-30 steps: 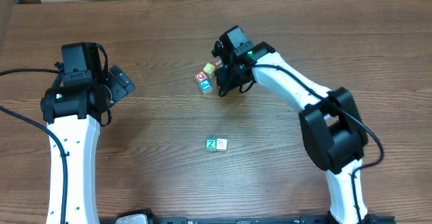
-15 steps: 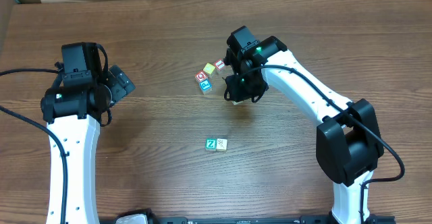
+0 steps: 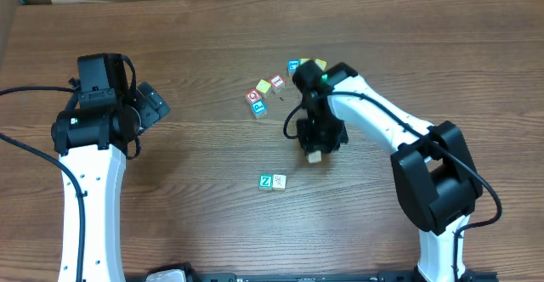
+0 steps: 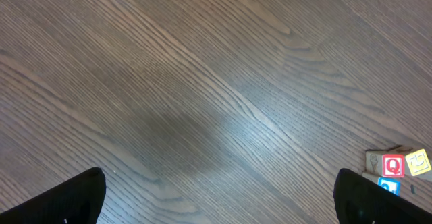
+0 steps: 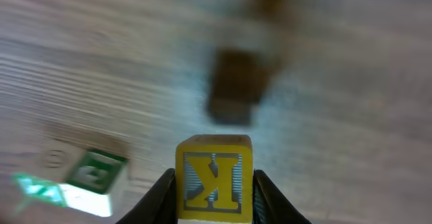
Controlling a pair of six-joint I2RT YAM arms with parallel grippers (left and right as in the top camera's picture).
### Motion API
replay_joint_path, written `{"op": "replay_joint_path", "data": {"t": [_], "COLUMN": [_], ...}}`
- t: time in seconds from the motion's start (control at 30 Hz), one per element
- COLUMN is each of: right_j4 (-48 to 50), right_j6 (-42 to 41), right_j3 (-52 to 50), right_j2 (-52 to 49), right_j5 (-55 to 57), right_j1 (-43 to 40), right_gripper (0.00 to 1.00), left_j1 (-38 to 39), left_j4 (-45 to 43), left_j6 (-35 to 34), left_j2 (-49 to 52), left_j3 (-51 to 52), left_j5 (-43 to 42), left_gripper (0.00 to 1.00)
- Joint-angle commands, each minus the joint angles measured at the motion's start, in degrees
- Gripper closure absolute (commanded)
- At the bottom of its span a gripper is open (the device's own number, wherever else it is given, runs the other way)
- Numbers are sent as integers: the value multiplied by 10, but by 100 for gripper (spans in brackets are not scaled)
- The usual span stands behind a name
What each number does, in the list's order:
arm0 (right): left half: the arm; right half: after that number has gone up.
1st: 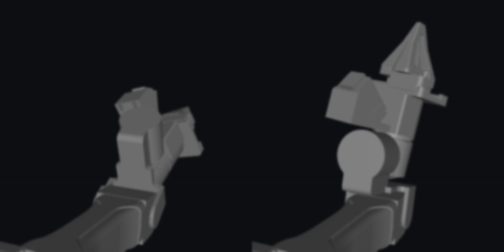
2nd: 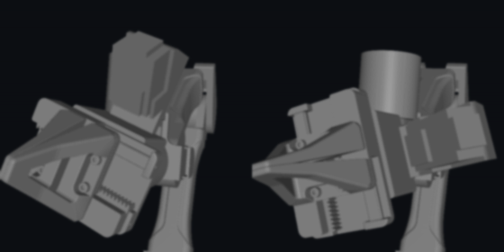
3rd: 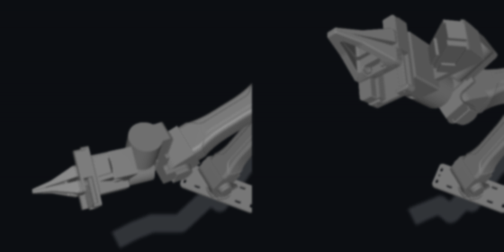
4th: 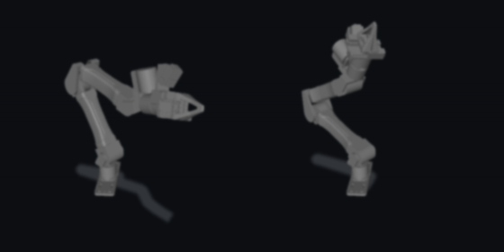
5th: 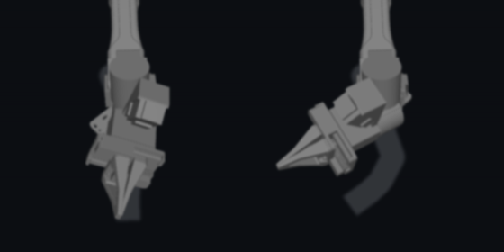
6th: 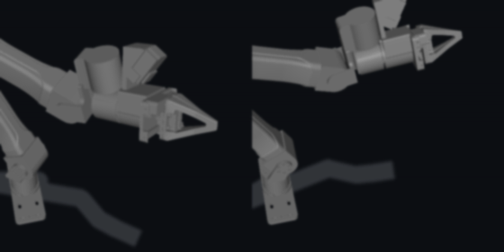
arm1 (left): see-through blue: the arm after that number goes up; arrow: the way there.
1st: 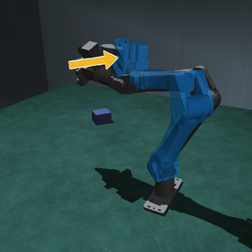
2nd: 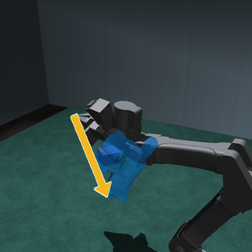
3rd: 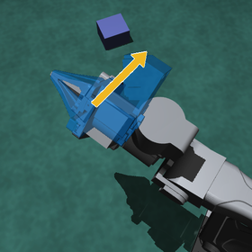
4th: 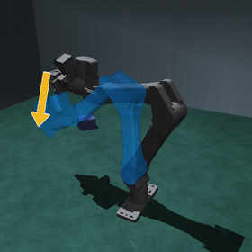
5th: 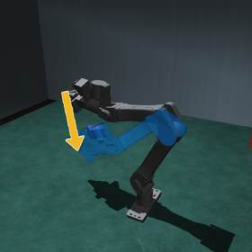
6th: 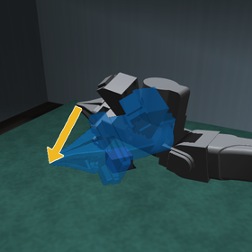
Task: Flip 4 blocks
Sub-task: 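Carry the yellow K block beside the cream block and release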
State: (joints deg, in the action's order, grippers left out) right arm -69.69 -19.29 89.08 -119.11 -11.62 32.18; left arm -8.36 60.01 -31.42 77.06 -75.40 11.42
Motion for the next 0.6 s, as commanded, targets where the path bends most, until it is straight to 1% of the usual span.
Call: {"op": "replay_joint_path", "data": {"t": [0.0,0.2,0.33,0.37,0.43,0.5,0.57], "right_j4": [3,-1,-10,-14,-18,-17,-17], "right_j6": [-53,-61,-63,-63,-63,-63,-63], "right_j3": [-24,-33,-33,-33,-33,-33,-31], "right_j2": [14,14,14,14,14,14,14], "right_j5": [-13,-22,-20,-20,-20,-20,-20], "right_j1": [19,64,90,93,93,90,85], "right_gripper": [80,78,65,61,48,45,44], "left_j1": [-2,-2,-2,-2,-2,-2,-2], "left_j4": [0,0,0,0,0,0,0], "left_j6": [-3,-3,-3,-3,-3,-3,-3], "left_j2": [5,5,5,5,5,5,5], "left_j3": [-7,-7,-7,-7,-7,-7,-7], "left_j5": [7,7,7,7,7,7,7], "left_gripper": [0,0,0,0,0,0,0]}}
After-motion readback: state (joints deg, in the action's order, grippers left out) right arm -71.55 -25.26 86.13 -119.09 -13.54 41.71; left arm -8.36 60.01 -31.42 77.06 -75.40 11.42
